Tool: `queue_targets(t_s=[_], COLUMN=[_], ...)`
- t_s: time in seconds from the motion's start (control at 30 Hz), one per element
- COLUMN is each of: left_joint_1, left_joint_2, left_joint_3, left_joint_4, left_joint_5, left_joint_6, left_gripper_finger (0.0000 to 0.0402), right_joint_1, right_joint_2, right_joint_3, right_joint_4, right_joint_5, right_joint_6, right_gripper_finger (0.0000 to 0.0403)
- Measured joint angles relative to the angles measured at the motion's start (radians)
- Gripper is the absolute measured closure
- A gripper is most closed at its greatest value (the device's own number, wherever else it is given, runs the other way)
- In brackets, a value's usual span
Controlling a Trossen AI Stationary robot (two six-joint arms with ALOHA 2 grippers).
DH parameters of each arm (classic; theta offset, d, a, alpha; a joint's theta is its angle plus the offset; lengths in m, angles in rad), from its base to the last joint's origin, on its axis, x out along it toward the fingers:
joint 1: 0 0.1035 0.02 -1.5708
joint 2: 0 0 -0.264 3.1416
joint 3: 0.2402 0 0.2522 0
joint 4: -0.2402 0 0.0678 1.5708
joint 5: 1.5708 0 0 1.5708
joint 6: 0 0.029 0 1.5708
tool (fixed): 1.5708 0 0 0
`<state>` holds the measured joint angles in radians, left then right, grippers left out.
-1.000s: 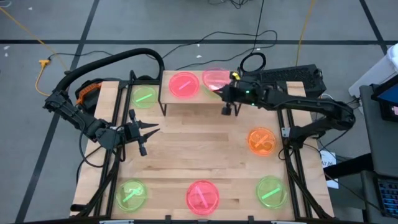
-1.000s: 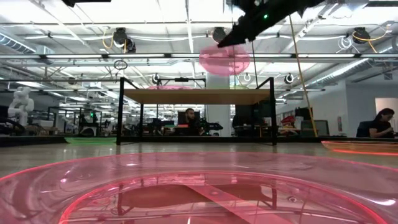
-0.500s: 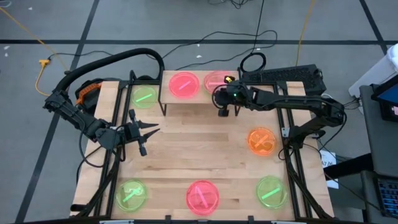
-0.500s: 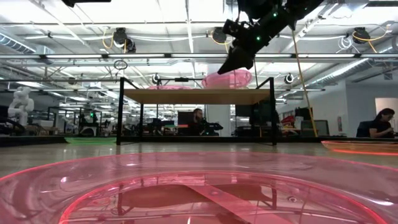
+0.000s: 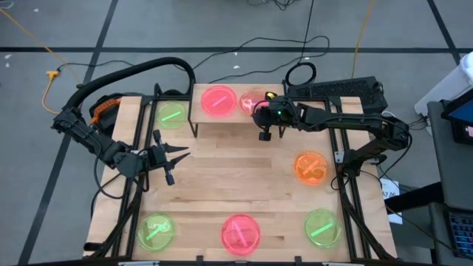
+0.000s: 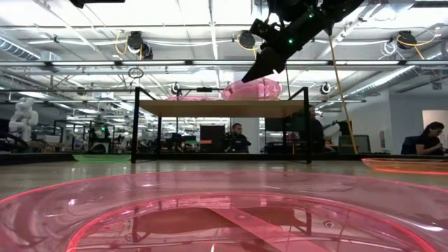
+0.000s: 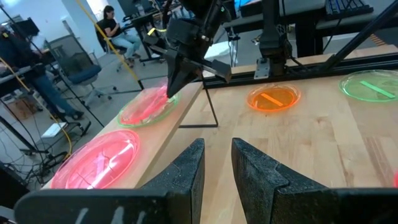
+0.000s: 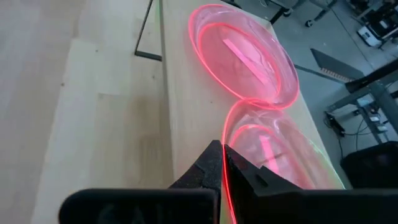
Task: Place and stack plates onto a shelf
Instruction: Stack the pink plate on top of the green plate on the shelf, then stack the green plate on top of the pink plate on the shelf
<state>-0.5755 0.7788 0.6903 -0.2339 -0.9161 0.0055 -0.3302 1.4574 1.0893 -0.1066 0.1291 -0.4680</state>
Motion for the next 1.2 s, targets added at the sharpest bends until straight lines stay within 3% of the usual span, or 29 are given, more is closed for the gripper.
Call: queue_targets(t_s=[0.47,0.6,1.03,1.2], left_joint_1=[0.000,0.000,0.004,0.050], left_joint_2=[0.000,0.000,-0.001,0.000], left_joint_3=[0.000,0.000,0.014,0.075], left_joint_4=[0.001,0.001,-0.001,-0.111], left_joint_5=[0.001,0.001,-0.120,-0.133], left_joint_6=[-0.007,-0.011,-0.071,-0.121], left_gripper_finger=[0.0314,0.0314,0.0314,0.0314], right_joint_1=[-0.005,0.014,0.192,0.242], right_joint_2=[-0.001,-0.039,-0.285,-0.353], right_joint_3=[0.000,0.000,0.000,0.000], right_joint_4=[0.004,0.014,0.071,0.076], right_joint_5=[0.006,0.057,-0.027,-0.027], right_joint_6=[0.036,0.024,0.100,0.116], right_gripper_finger=[0.0285,0.0278,0.0279,0.0279])
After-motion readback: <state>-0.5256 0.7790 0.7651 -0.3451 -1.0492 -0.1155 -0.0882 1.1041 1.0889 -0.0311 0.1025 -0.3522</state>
